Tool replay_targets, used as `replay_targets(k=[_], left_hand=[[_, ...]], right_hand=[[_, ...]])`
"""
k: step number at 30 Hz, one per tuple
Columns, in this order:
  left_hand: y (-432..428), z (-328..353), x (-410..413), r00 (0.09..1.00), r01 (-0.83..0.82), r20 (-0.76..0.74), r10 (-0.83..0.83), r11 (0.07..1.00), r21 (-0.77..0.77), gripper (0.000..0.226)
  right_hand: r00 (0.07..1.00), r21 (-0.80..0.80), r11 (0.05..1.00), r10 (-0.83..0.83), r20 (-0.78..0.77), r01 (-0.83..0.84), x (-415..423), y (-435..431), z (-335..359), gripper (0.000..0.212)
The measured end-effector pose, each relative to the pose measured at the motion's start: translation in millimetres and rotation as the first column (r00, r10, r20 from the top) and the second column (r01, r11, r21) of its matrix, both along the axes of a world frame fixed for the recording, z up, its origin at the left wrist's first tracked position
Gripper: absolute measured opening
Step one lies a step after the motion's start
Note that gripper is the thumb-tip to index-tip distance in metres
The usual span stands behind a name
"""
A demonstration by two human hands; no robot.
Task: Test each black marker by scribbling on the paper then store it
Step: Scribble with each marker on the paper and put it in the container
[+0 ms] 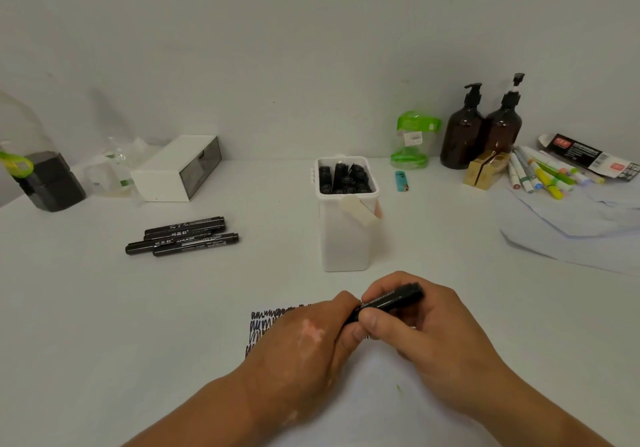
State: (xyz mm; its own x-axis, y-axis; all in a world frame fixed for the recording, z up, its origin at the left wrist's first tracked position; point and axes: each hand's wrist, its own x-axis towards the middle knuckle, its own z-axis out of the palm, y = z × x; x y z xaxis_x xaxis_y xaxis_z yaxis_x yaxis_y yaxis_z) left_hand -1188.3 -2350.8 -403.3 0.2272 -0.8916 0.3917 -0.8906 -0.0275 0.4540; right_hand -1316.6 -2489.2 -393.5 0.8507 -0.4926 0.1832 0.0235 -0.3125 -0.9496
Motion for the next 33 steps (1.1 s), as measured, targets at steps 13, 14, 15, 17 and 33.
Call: replay_targets(k=[13, 14, 15, 17, 33], left_hand=[[4.1, 6.6, -0.6, 0.999, -0.017, 0.027, 0.018, 0.999, -0.033, 0.035], [4.4, 6.2, -0.1, 1.000, -0.015, 0.009, 0.016, 0.999, -0.033, 0.036], [4.6, 5.7, 0.3, 1.000, -0.014, -0.003, 0.014, 0.999, -0.035, 0.037], [4.4, 5.4, 0.5, 1.000, -0.018, 0.002, 0.018, 0.998, -0.056, 0.039], [3.1, -13.2, 12.6, 0.975, -0.188, 0.158, 0.155, 0.958, 0.216, 0.084]], right_hand=[[0.989, 0.140, 0.979, 0.140, 0.047, -0.145, -1.8, 1.8, 3.6, 0.023], [0.985, 0.166, 0.971, 0.164, 0.058, -0.171, -1.7, 2.3, 3.5, 0.023], [0.980, 0.196, 0.961, 0.186, 0.069, -0.196, -1.6, 2.4, 3.5, 0.022], [0.973, 0.223, 0.948, 0.215, 0.080, -0.227, -2.5, 2.6, 4.5, 0.021], [0.994, 0.365, 0.926, -0.112, 0.013, 0.100, -14.4, -42.1, 4.2, 0.025]])
